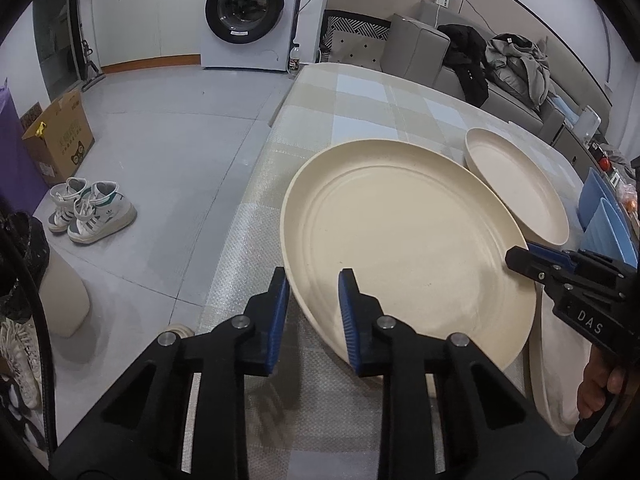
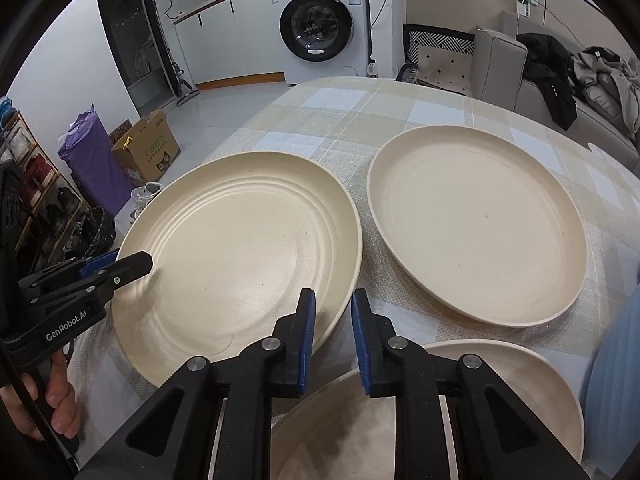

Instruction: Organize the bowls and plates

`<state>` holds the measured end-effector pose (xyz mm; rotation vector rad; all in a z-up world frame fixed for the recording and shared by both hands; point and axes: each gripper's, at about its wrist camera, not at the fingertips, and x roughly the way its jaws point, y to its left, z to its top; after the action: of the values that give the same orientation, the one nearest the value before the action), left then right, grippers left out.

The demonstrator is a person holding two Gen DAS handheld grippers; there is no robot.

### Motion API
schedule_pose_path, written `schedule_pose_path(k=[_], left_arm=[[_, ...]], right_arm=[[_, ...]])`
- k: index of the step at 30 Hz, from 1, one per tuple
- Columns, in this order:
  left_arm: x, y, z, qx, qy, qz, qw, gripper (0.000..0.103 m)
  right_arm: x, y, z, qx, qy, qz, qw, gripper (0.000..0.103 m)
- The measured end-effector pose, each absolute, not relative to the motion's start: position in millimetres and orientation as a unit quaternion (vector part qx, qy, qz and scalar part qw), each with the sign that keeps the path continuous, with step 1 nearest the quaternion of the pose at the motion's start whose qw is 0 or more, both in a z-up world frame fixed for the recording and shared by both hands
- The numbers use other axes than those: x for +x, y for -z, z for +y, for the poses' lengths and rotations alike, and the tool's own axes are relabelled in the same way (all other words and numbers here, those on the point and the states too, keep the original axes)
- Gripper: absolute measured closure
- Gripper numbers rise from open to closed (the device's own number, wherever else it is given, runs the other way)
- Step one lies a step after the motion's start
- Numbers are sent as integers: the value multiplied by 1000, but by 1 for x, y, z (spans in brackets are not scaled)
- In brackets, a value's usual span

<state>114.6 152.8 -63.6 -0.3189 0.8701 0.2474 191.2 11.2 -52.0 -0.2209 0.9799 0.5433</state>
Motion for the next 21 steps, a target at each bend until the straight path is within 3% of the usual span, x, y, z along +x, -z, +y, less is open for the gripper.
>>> schedule_pose_path(k=[21], left_arm=[[90, 28, 137, -126, -110, 393, 904, 81]], right_arm=[[175, 23, -1, -99, -256, 436, 857, 84]])
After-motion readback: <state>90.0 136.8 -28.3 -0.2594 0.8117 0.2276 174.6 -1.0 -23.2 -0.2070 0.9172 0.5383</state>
